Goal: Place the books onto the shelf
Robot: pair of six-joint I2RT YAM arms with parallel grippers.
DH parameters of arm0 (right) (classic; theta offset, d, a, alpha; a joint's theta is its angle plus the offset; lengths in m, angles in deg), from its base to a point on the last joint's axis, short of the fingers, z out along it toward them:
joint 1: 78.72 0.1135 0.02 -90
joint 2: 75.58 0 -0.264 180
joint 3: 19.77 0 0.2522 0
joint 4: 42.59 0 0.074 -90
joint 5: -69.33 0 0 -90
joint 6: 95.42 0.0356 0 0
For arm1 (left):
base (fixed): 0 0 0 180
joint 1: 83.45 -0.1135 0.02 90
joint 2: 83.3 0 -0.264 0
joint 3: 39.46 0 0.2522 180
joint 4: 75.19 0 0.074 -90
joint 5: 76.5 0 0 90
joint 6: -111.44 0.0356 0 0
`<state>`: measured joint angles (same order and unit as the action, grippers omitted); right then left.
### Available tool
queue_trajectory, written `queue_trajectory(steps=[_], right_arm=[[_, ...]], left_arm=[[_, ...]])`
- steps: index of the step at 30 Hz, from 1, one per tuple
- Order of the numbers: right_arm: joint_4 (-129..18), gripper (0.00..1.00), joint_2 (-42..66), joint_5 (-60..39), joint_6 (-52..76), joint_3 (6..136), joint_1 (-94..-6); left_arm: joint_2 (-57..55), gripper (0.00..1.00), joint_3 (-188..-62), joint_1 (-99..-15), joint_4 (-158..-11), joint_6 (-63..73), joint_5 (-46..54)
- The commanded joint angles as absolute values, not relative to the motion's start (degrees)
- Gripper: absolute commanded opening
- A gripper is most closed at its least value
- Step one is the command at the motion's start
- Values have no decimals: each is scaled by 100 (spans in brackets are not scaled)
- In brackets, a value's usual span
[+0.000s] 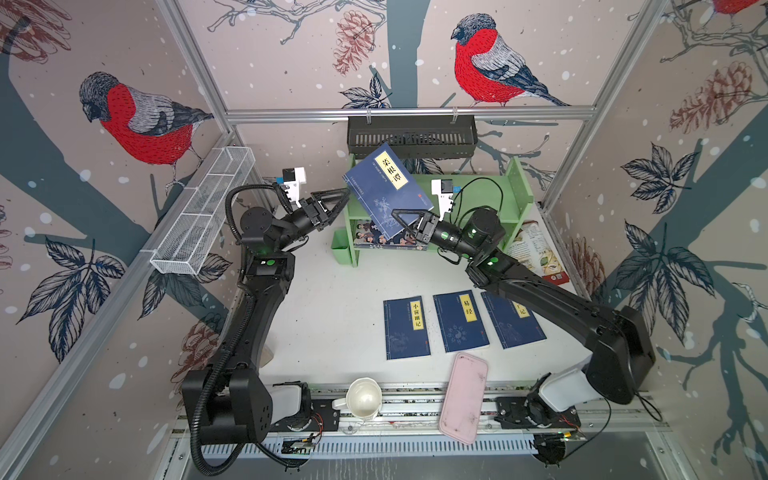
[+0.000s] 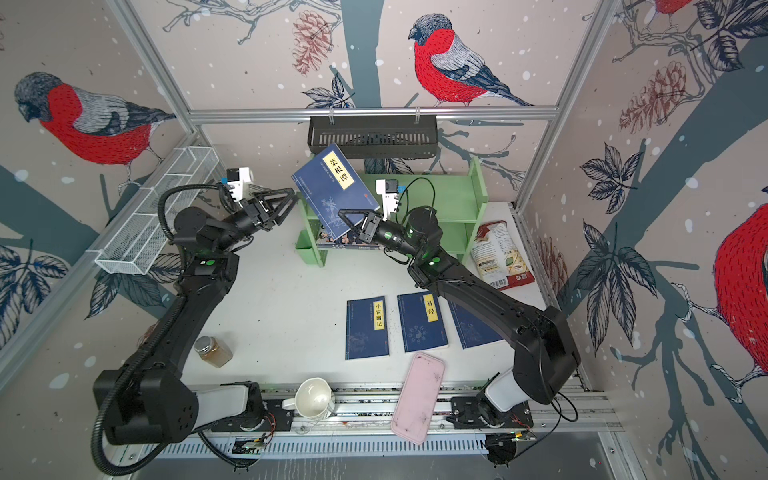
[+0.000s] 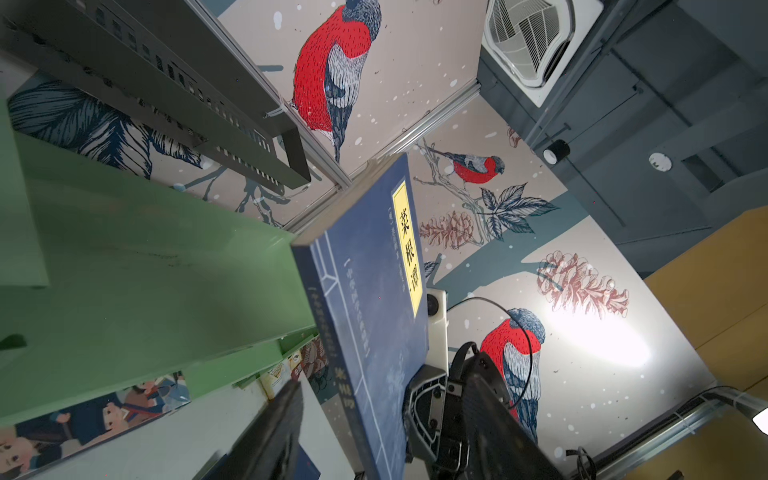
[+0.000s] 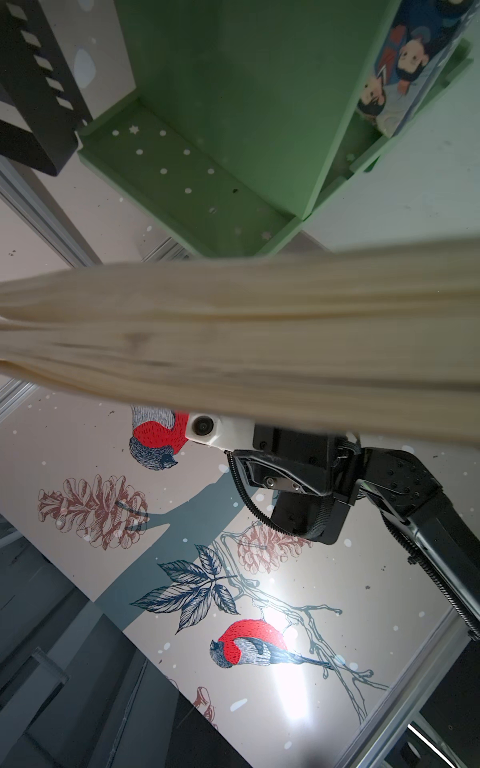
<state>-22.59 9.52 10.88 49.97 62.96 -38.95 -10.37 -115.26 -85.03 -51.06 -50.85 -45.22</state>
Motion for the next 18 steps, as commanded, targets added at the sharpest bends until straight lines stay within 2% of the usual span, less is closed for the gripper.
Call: queue_trajectory(steps=[1,5,13,18], right_arm=[[-2812,2,645,2215,4739,6138,-4053],[-3452,2,337,2687,4340,6030,-4099],[-4190,2,-166,2949,3875,5841,-4129],[-4599,2,-92,3150,3621,6000,-4129]], left_arm=[[-1026,62,-11406,-8641,-4975,-4724,-5134],[-939,64,-11365,-8613,-4571,-4820,-5758],[-1240,64,-11211,-8580,-4974,-4115,-6220],[-1280,64,-11166,-8368,-4504,-4622,-6622]])
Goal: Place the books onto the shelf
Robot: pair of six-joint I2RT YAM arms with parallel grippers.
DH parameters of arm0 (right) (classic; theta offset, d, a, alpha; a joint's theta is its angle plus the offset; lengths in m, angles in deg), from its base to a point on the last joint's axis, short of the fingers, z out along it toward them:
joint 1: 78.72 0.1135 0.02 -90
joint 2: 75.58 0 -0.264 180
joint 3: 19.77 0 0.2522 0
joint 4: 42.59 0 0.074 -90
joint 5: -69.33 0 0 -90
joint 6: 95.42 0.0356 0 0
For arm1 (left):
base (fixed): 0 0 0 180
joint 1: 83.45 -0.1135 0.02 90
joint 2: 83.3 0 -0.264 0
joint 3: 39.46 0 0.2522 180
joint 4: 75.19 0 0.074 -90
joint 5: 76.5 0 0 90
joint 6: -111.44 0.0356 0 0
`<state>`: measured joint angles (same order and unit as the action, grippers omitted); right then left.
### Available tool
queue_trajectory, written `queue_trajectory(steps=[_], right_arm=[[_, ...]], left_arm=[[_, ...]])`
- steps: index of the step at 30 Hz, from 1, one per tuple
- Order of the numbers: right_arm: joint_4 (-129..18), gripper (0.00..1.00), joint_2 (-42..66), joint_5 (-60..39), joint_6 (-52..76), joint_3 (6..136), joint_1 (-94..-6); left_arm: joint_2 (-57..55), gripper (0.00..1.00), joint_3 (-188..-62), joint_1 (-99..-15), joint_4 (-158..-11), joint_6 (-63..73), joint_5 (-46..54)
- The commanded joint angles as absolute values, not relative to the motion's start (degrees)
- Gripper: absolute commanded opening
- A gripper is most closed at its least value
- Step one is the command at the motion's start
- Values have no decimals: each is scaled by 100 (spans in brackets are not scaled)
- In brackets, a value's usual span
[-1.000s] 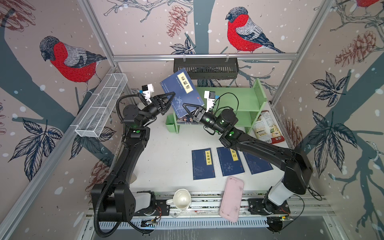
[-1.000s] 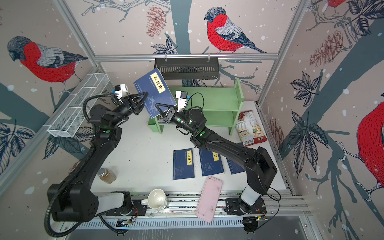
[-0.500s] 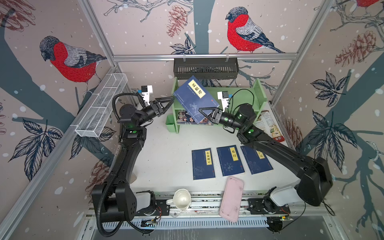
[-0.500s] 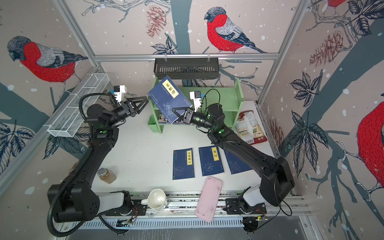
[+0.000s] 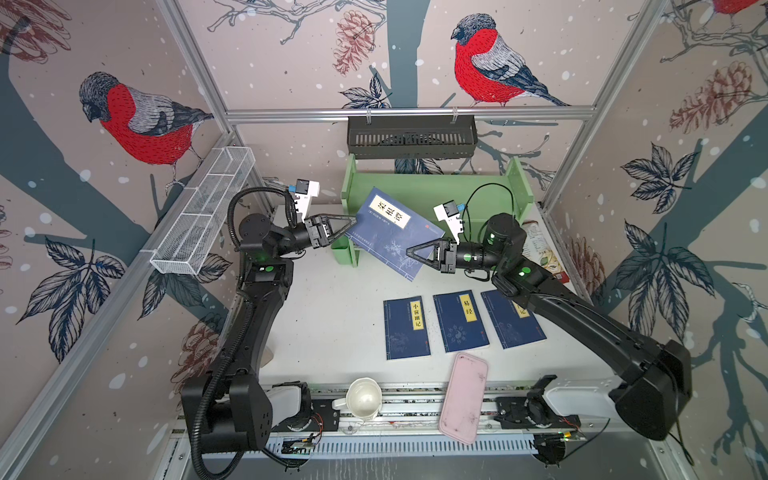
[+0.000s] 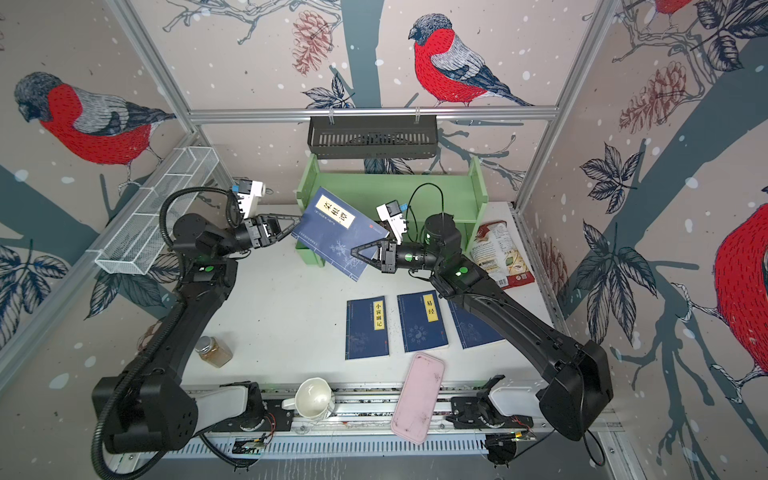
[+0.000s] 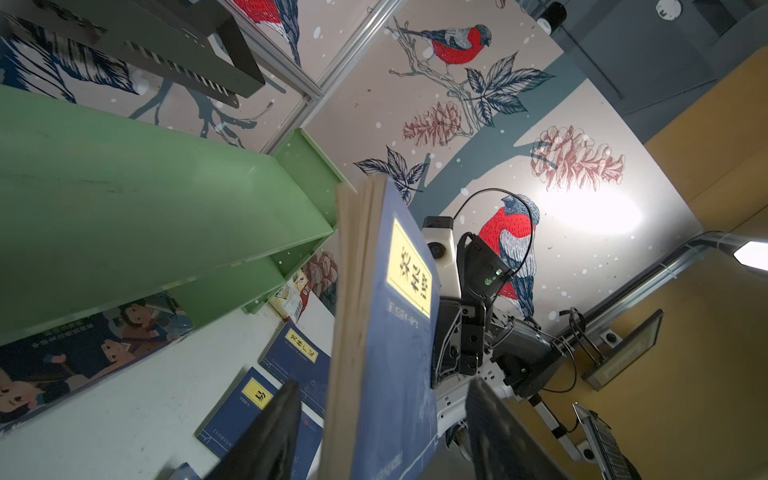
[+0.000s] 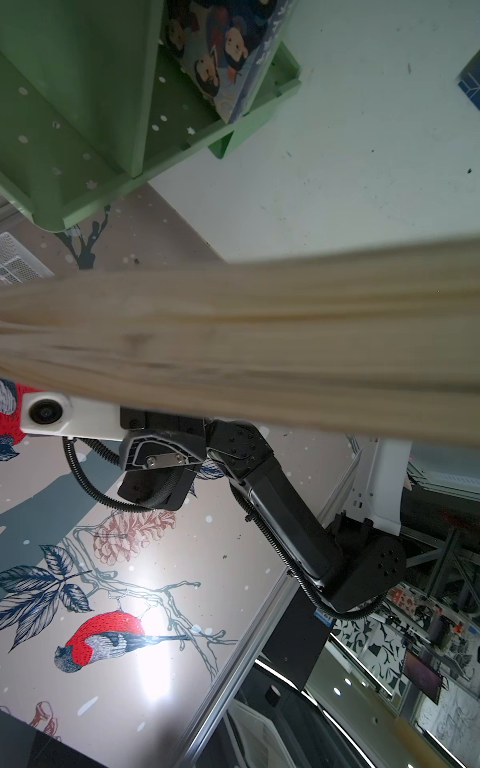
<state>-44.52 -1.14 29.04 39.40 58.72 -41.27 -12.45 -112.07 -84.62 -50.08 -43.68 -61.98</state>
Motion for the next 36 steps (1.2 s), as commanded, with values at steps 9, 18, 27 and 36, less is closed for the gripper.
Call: queue_trajectory(steps=[9,18,27,36], right_arm=[[-4904,2,121,3307,3306,6335,-4149],[-4841,43,301,2975,3497,6404,-4373],[-2823,62,276,2357,4802,5600,-4374],[-2003,48,629,2109,5270,5561,-4222]], left_arm=[[-1343,57,-10905,-8200,-4234,-4861,-6661],[-1229,0,-11008,-8192,-4506,-4739,-6235],[-839,0,-11350,-8208,-4708,-5042,-5487],[-786,0,-11070,-8214,-3973,-5625,-5124]])
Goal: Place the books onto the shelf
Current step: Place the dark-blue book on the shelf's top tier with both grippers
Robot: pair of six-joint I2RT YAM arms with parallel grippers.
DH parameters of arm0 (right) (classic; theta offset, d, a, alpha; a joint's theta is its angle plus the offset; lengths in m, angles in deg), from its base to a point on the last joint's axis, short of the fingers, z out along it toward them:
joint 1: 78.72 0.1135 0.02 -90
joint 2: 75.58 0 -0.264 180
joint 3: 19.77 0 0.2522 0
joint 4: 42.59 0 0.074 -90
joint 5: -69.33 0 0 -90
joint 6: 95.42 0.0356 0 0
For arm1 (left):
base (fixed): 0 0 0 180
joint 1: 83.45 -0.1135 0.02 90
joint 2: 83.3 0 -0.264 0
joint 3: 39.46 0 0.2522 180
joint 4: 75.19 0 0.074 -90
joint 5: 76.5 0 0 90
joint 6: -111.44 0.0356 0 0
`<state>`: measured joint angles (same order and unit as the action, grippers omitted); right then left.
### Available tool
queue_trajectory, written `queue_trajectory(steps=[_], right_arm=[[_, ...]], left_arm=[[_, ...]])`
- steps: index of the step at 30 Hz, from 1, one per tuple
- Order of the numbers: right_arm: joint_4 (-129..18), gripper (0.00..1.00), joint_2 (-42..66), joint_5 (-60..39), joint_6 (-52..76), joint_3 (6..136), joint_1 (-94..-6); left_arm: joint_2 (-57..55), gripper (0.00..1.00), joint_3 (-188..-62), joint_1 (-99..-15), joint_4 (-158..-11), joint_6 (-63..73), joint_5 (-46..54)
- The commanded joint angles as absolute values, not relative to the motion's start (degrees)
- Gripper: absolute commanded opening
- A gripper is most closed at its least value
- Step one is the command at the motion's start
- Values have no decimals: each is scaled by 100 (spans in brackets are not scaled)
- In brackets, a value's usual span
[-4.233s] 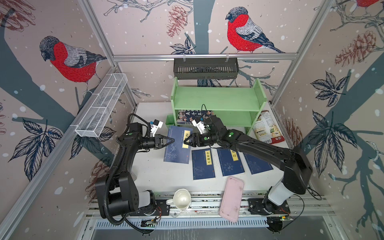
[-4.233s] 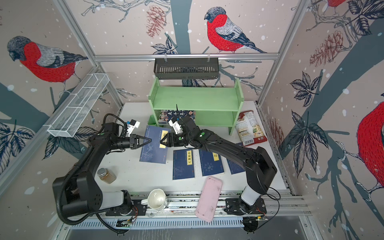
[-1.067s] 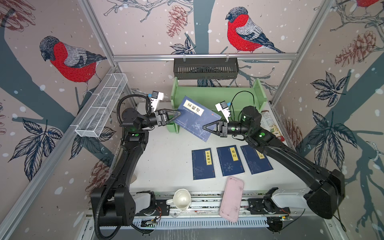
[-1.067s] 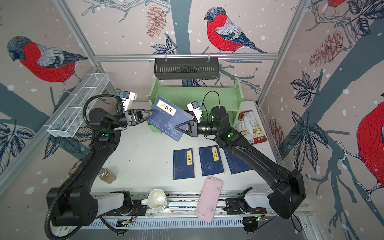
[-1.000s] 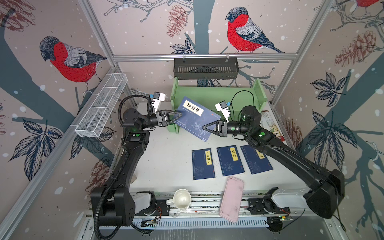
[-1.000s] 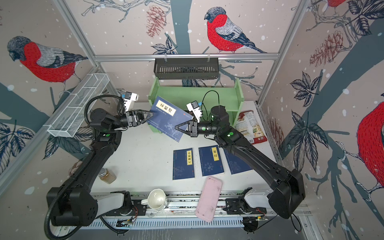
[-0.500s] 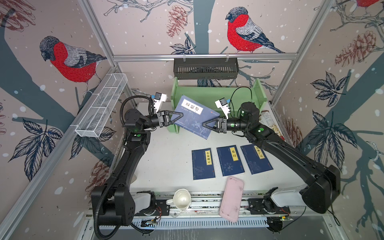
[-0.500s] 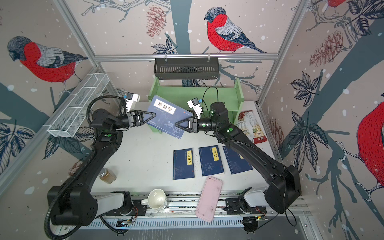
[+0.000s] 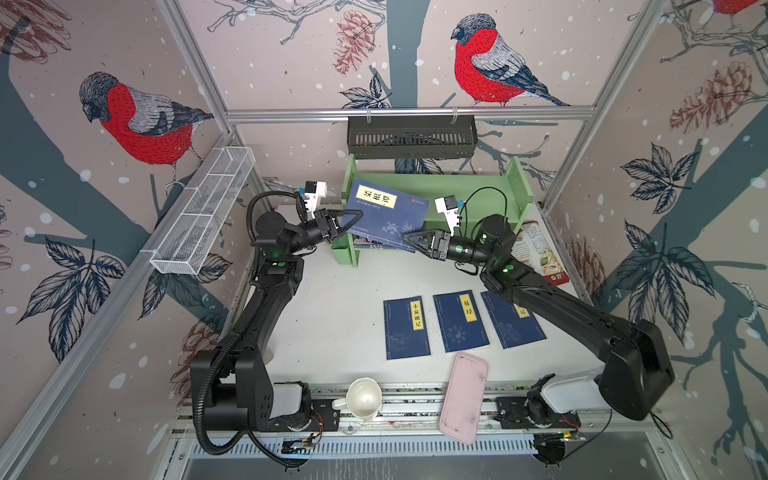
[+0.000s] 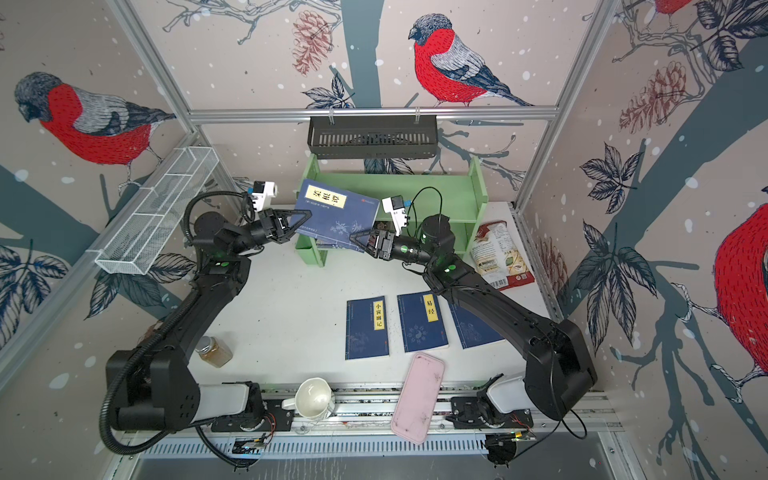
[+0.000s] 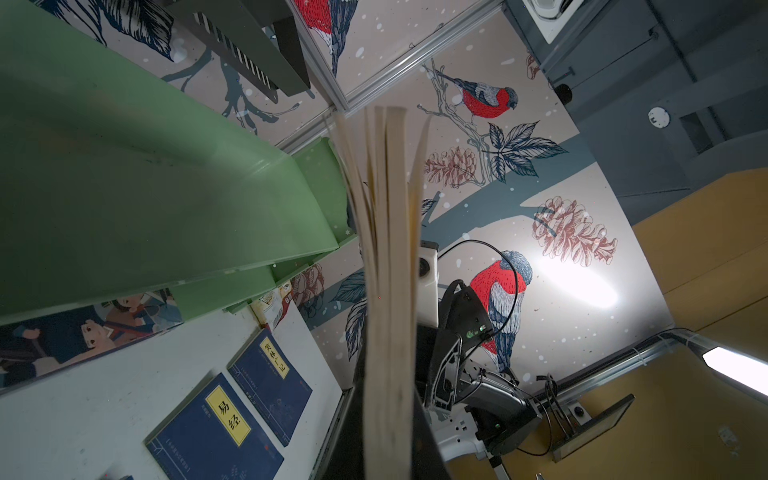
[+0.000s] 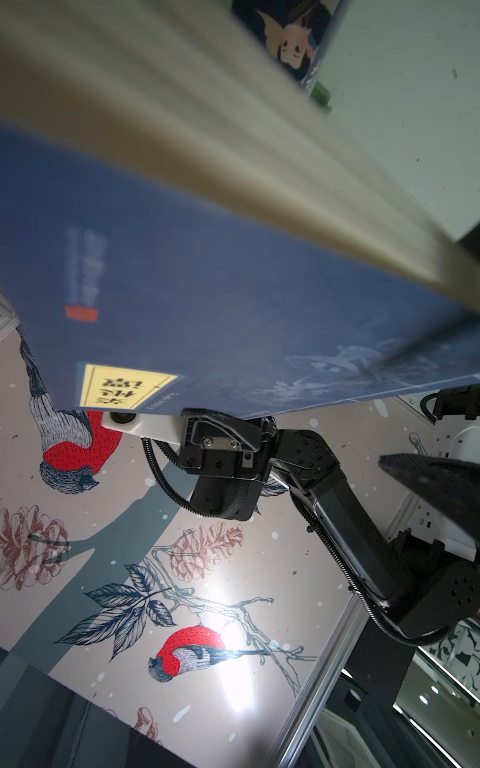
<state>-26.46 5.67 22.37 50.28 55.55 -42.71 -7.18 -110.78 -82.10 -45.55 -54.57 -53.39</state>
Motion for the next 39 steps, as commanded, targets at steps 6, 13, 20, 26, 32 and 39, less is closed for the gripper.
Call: queue_trajectory(steps=[6,13,20,26,32,39], right_arm=[[-1891,19,772,1980,5330,5620,-4225],[-2190,3,941,2054,5233,5862,-4400],[-3372,3,1010,2279,4773,6481,-4796],[-4878,3,1436,2706,4269,7493,-5032],[-5472,3,1852,2871,4204,8065,-5180],[-5561,3,2209,2847,4362,8453,-5227]], left_arm=[[-789,0,-10808,-8217,-4113,-5608,-5013],[-897,47,-10773,-8264,-4712,-5169,-4935],[-1065,57,-11258,-8721,-6034,-4242,-4976],[-978,58,-11855,-8846,-6451,-3875,-5162],[-839,58,-12214,-8855,-6493,-3889,-5241],[-806,59,-12142,-8855,-6340,-4013,-5258]])
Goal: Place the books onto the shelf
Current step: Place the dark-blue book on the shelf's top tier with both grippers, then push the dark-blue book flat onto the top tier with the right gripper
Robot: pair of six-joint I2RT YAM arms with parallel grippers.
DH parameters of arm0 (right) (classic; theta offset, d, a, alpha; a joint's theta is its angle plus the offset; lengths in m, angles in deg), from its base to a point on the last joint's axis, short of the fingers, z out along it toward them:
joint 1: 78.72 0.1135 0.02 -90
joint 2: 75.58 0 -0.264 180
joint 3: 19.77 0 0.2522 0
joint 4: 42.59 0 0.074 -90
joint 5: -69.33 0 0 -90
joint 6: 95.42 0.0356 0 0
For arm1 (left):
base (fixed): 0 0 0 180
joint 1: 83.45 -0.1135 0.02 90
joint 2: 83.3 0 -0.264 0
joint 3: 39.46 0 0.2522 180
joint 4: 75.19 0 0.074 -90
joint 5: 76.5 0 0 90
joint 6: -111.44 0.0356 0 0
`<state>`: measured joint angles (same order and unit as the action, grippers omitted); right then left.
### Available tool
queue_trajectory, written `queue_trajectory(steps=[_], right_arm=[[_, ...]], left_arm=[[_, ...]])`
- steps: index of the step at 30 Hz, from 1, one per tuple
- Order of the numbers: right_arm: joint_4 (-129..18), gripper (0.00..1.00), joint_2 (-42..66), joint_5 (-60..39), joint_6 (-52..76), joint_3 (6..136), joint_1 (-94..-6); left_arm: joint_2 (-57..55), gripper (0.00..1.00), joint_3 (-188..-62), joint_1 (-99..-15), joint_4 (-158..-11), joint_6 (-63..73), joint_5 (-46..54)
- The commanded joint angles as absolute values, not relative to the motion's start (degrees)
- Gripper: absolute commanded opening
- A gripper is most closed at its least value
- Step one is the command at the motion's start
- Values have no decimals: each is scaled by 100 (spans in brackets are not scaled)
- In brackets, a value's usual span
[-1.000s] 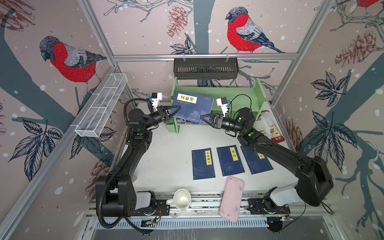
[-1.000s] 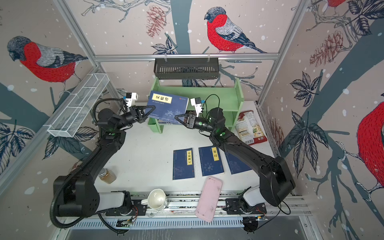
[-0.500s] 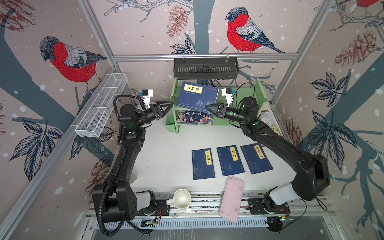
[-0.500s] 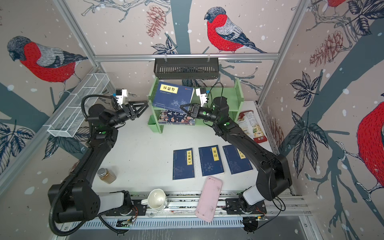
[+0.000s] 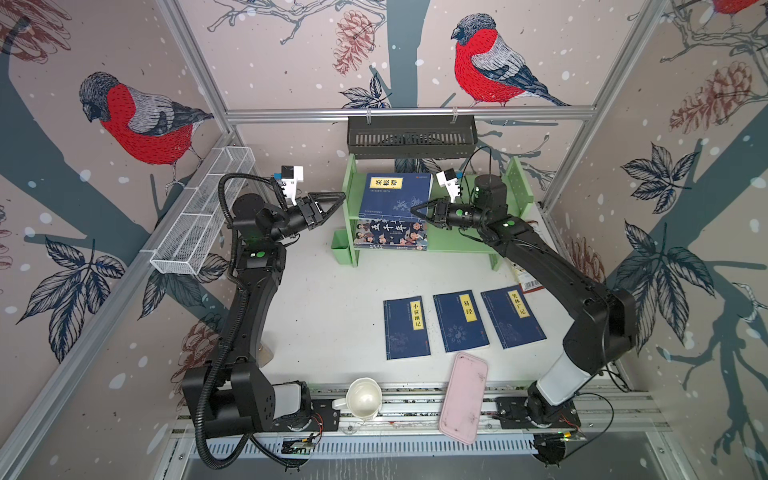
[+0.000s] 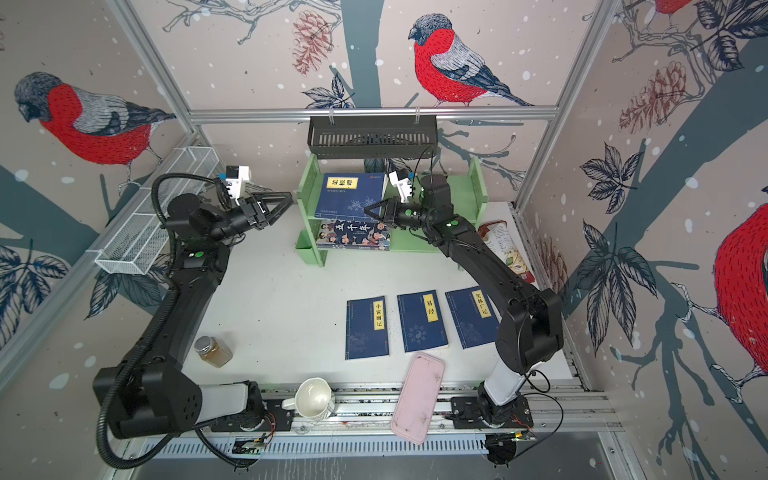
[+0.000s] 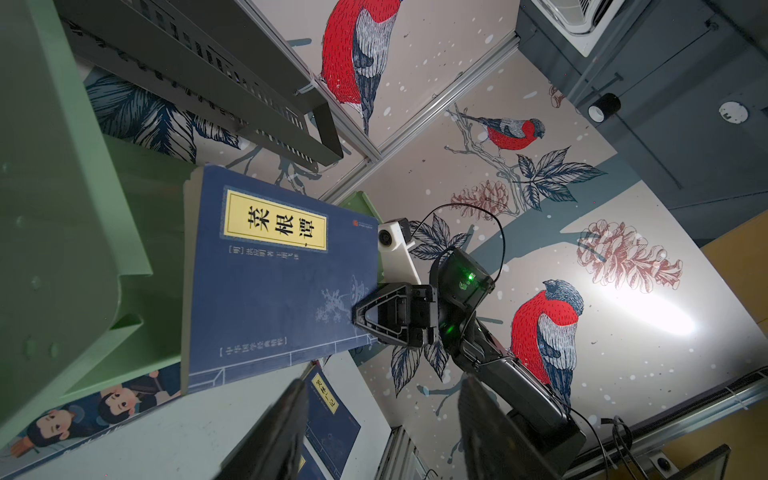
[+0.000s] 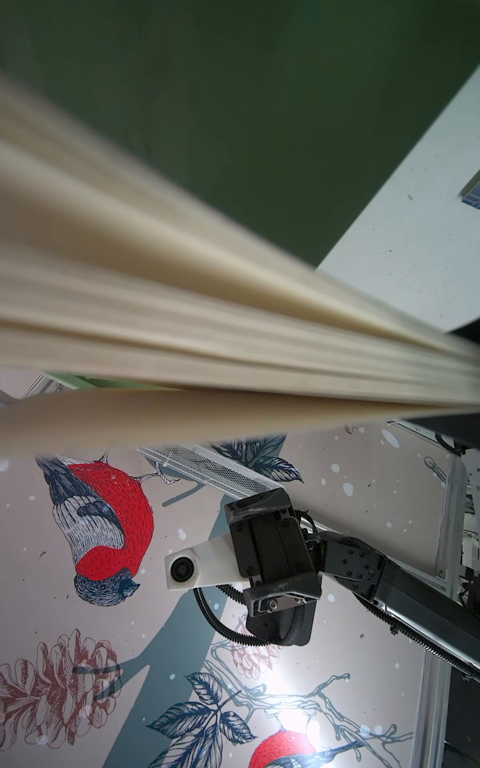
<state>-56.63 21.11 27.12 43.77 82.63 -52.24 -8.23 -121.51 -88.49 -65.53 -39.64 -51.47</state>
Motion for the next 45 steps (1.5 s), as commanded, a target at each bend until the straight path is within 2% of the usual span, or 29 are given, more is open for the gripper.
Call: queue_trajectory(steps=[1,11,16,24,28,33,45], right_arm=[[-5625,2,2289,2867,4366,8551,-5227],[-5982,3,2864,2925,4506,9098,-5319],[-6280,7,3073,2997,4438,9403,-5361],[-6797,22,3218,2983,4253,9673,-5460],[-7082,38,3221,2887,4111,9799,-5507],[-7696,50,3304,2616,3808,10123,-5543],[-9533,63,3610,1091,2918,11291,-5508]], left_arm=[[-793,59,-12127,-8855,-6315,-4046,-5272],[-762,59,-11960,-8855,-5914,-4383,-5320],[-721,59,-11925,-8855,-5660,-4584,-5355],[-675,59,-11845,-8855,-5322,-4864,-5391],[-674,60,-11818,-8855,-5223,-4935,-5395],[-684,59,-11801,-8855,-5169,-4984,-5407],[-727,59,-11741,-8856,-5142,-5028,-5434]])
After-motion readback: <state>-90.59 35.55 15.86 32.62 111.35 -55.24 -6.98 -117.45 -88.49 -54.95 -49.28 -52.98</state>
